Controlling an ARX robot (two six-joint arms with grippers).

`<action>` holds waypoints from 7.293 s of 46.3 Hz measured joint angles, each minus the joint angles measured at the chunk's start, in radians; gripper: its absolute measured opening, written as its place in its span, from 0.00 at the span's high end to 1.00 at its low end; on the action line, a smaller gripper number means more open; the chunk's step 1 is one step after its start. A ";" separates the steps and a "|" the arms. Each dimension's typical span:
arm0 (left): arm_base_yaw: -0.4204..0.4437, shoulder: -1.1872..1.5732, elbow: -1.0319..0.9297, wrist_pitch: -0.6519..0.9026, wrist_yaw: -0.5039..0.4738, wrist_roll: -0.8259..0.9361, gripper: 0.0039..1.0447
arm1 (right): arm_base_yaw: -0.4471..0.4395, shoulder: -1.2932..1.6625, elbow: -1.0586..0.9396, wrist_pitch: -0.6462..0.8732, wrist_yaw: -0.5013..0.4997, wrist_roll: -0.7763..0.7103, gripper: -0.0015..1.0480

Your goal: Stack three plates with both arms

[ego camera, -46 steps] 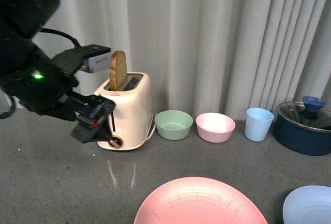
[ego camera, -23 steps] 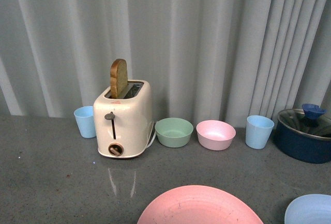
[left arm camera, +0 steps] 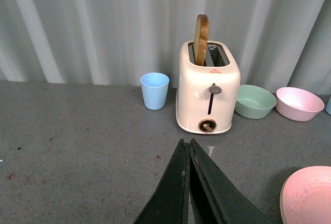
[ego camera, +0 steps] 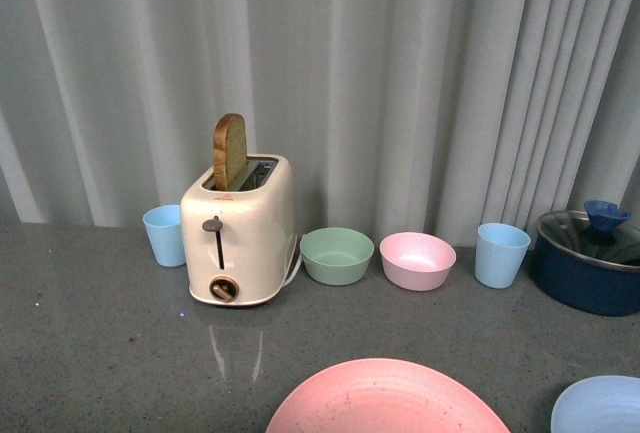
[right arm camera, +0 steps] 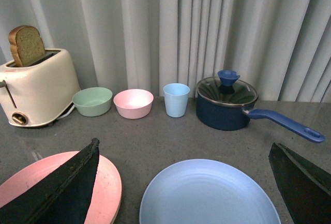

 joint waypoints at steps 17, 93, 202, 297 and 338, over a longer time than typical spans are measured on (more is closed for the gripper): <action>0.000 -0.211 -0.111 -0.085 0.000 0.000 0.97 | 0.000 0.000 0.000 0.000 0.000 0.000 0.07; 0.000 -0.949 -0.117 -0.798 0.000 -0.003 0.97 | 0.000 0.000 0.000 0.000 0.000 0.000 0.07; 0.000 -0.949 -0.117 -0.798 0.000 -0.004 0.06 | -0.464 1.914 0.726 0.289 -0.239 -0.149 0.07; 0.000 -0.949 -0.117 -0.798 0.000 -0.004 0.06 | -0.566 1.569 0.649 0.333 -0.343 -0.107 0.97; 0.000 -0.949 -0.117 -0.798 0.000 -0.004 0.06 | 0.172 1.744 0.565 0.647 -0.251 0.312 0.97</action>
